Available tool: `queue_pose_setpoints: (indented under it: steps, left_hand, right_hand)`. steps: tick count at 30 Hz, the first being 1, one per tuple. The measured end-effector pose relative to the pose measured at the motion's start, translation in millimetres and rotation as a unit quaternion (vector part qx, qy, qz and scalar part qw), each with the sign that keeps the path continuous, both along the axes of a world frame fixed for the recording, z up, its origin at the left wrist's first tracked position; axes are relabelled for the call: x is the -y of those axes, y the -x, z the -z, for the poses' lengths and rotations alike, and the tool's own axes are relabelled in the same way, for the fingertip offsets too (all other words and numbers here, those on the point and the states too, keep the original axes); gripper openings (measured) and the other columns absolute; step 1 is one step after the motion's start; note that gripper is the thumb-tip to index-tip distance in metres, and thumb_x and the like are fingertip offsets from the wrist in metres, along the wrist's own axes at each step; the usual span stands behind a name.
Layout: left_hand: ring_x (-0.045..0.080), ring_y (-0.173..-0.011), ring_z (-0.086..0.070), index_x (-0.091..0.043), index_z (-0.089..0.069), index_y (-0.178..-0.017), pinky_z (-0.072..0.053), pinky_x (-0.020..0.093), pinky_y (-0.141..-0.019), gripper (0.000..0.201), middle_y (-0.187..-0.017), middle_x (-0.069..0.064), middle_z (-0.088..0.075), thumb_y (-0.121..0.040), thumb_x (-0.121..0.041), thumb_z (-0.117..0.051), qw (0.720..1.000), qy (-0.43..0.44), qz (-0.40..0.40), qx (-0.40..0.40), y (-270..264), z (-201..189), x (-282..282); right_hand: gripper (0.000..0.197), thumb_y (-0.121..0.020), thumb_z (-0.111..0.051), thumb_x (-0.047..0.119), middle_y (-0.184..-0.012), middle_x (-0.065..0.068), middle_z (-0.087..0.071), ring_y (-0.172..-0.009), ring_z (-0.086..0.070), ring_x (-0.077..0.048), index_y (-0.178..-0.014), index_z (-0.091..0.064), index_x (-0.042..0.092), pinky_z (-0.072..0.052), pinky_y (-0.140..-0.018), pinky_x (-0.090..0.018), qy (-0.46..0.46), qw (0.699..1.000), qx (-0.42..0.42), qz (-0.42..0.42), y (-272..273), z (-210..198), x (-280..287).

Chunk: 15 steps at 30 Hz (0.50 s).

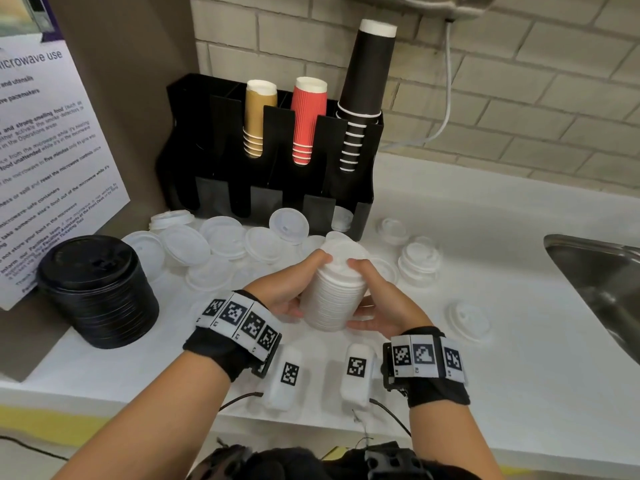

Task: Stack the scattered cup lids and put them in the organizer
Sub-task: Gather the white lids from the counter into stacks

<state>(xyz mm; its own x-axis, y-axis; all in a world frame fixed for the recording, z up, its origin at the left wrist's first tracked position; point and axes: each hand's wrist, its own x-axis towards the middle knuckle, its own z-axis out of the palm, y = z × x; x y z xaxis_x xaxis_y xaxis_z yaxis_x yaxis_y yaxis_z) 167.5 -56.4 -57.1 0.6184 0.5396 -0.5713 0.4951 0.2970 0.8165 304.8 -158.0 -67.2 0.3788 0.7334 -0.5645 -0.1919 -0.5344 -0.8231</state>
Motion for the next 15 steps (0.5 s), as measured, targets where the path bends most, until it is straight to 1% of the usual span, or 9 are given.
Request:
queue_pose_setpoints:
  steps: [2, 3, 6, 8, 9, 11, 13, 14, 15]
  left_hand:
    - [0.027, -0.107, -0.055, -0.018, -0.051, -0.131, -0.047, 0.036, -0.087, 0.057, -0.107, 0.005, -0.058, -0.090, -0.058, -0.042, 1.000, 0.006, -0.005, 0.015, 0.8, -1.3, 0.4]
    - [0.026, -0.106, -0.054, -0.018, -0.052, -0.130, -0.047, 0.035, -0.084, 0.057, -0.107, 0.005, -0.058, -0.090, -0.057, -0.043, 1.000, 0.008, -0.008, 0.018, 2.0, -2.0, 0.5]
    - [0.027, -0.106, -0.053, -0.018, -0.053, -0.129, -0.046, 0.033, -0.078, 0.059, -0.117, 0.008, -0.057, -0.087, -0.059, -0.047, 0.999, 0.020, -0.018, 0.016, 7.5, -3.0, 0.9]
    - [0.027, -0.108, -0.054, -0.020, -0.054, -0.129, -0.046, 0.033, -0.080, 0.062, -0.125, 0.008, -0.057, -0.083, -0.063, -0.051, 0.999, 0.032, -0.018, 0.023, 10.8, -3.5, 2.5]
    - [0.026, -0.109, -0.055, -0.022, -0.056, -0.128, -0.046, 0.033, -0.083, 0.066, -0.125, 0.006, -0.059, -0.079, -0.066, -0.055, 0.999, 0.034, -0.017, 0.034, 12.3, -4.2, 3.7]
    - [0.022, -0.107, -0.059, -0.026, -0.062, -0.121, -0.047, 0.033, -0.087, 0.079, -0.120, 0.001, -0.064, -0.060, -0.076, -0.062, 0.997, 0.029, -0.019, 0.064, 15.3, -8.1, 6.9]
    - [0.017, -0.102, -0.060, -0.032, -0.065, -0.111, -0.045, 0.029, -0.084, 0.086, -0.112, -0.003, -0.067, -0.040, -0.081, -0.063, 0.995, 0.009, -0.030, 0.094, 18.0, -15.1, 7.3]
    - [0.015, -0.100, -0.058, -0.034, -0.065, -0.106, -0.042, 0.027, -0.082, 0.085, -0.109, -0.005, -0.067, -0.036, -0.082, -0.062, 0.994, -0.002, -0.039, 0.103, 19.2, -19.0, 6.2]
    - [0.013, -0.099, -0.057, -0.036, -0.063, -0.100, -0.040, 0.028, -0.084, 0.080, -0.104, -0.008, -0.066, -0.034, -0.083, -0.061, 0.992, -0.008, -0.051, 0.112, 20.7, -23.2, 3.9]
  right_hand:
    - [0.066, -0.069, -0.065, 0.065, -0.115, -0.013, -0.062, -0.099, -0.066, -0.027, -0.119, -0.055, 0.023, -0.058, -0.076, -0.036, 0.001, 1.000, -0.026, -0.001, 1.1, 0.5, 1.8]
    - [0.069, -0.067, -0.067, 0.066, -0.115, -0.014, -0.061, -0.096, -0.065, -0.026, -0.120, -0.054, 0.023, -0.058, -0.074, -0.035, 0.003, 0.999, -0.034, -0.003, 2.1, 1.0, 2.6]
    - [0.074, -0.066, -0.068, 0.067, -0.111, -0.014, -0.059, -0.086, -0.061, -0.024, -0.123, -0.053, 0.023, -0.055, -0.063, -0.030, 0.001, 0.999, -0.052, -0.008, 5.5, 1.7, 3.1]
    - [0.074, -0.065, -0.069, 0.066, -0.107, -0.013, -0.058, -0.084, -0.059, -0.024, -0.123, -0.053, 0.023, -0.054, -0.062, -0.029, -0.005, 0.998, -0.064, -0.006, 6.0, 0.5, 3.7]
    - [0.077, -0.062, -0.070, 0.066, -0.106, -0.013, -0.057, -0.084, -0.058, -0.024, -0.123, -0.053, 0.023, -0.053, -0.062, -0.030, -0.009, 0.998, -0.069, -0.006, 5.4, -0.1, 4.1]
    - [0.081, -0.054, -0.069, 0.067, -0.102, -0.011, -0.057, -0.085, -0.058, -0.024, -0.120, -0.057, 0.023, -0.052, -0.066, -0.031, -0.025, 0.996, -0.081, -0.006, 4.3, -2.7, 4.7]
    - [0.077, -0.054, -0.068, 0.065, -0.100, -0.010, -0.058, -0.086, -0.058, -0.024, -0.117, -0.059, 0.022, -0.050, -0.067, -0.032, -0.053, 0.995, -0.089, -0.008, 3.2, -9.9, 1.5]
    - [0.076, -0.055, -0.068, 0.064, -0.099, -0.009, -0.058, -0.085, -0.057, -0.023, -0.118, -0.060, 0.022, -0.048, -0.067, -0.032, -0.067, 0.994, -0.087, -0.010, 3.0, -15.4, -2.0]
    - [0.075, -0.057, -0.069, 0.064, -0.098, -0.008, -0.058, -0.085, -0.057, -0.023, -0.118, -0.060, 0.021, -0.047, -0.067, -0.032, -0.079, 0.994, -0.080, -0.016, 3.3, -22.3, -6.9]
